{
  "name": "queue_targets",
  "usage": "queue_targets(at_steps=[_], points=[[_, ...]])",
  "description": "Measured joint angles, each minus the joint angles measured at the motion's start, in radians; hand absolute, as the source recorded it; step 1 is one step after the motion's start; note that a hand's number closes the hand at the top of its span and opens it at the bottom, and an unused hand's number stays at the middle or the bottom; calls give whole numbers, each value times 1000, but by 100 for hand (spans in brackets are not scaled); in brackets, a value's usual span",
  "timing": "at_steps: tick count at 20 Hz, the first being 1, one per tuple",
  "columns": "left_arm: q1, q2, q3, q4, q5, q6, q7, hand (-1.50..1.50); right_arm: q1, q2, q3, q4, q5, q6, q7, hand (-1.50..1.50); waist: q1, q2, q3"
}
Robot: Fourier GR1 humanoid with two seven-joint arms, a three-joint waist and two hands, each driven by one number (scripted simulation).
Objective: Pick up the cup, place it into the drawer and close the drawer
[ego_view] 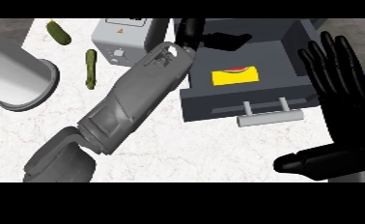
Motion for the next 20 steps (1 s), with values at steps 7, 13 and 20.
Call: queue_targets(at_steps=[7, 13, 20], points=[[7, 0, 41, -78, 102, -34, -87, -150, 14, -6, -21, -12, -70, 23, 19, -150, 31, -9, -1], [35, 24, 104, -140, 142, -81, -103, -150, 47, -48, -57, -42, -130, 66, 42, 150, 79, -22, -1], [163, 104, 151, -302, 156, -75, -80, -150, 103, -138, -47, -87, -60, 164, 28, 150, 119, -33, -2]])
